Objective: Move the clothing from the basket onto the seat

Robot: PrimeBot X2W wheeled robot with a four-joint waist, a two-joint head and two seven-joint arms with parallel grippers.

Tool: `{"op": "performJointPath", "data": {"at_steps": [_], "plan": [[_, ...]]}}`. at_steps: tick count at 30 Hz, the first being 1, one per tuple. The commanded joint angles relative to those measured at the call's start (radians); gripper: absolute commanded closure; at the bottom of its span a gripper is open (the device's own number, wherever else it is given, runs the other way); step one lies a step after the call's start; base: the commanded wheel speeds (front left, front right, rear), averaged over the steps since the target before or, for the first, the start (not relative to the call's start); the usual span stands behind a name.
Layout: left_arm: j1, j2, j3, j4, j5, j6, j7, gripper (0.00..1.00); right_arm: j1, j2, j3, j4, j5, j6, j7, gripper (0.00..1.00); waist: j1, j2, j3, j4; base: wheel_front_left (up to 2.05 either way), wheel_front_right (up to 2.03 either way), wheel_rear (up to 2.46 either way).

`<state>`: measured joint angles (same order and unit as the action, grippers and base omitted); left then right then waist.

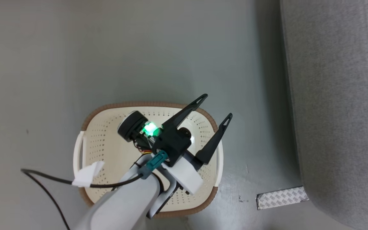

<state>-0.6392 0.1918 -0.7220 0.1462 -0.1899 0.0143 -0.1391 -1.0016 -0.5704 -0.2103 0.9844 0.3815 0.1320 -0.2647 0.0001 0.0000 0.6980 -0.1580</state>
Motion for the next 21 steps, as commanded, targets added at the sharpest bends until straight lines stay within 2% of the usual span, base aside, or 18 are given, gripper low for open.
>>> {"op": "performJointPath", "data": {"at_steps": [1, 11, 21], "plan": [[0.015, 0.008, 0.002, 0.001, -0.010, 0.005, -0.004, 0.00, 0.021, -0.003, -0.007, -0.007, -0.007, -0.003, 0.001, 0.00, -0.0001, 0.0000, -0.018, -0.008, 0.00, 0.00, 0.00], [0.069, -0.001, 0.022, 0.047, -0.058, 0.021, -0.059, 0.00, 0.181, 0.019, 0.027, -0.106, -0.059, -0.003, 0.001, 0.00, -0.0001, 0.0000, -0.156, -0.013, 0.00, 0.00, 0.00], [0.197, 0.017, 0.070, 0.089, -0.119, 0.065, -0.111, 0.00, 0.446, 0.082, 0.004, -0.361, -0.073, -0.003, 0.001, 0.00, -0.0001, 0.0000, -0.333, -0.014, 0.00, 0.00, 0.00]]}}
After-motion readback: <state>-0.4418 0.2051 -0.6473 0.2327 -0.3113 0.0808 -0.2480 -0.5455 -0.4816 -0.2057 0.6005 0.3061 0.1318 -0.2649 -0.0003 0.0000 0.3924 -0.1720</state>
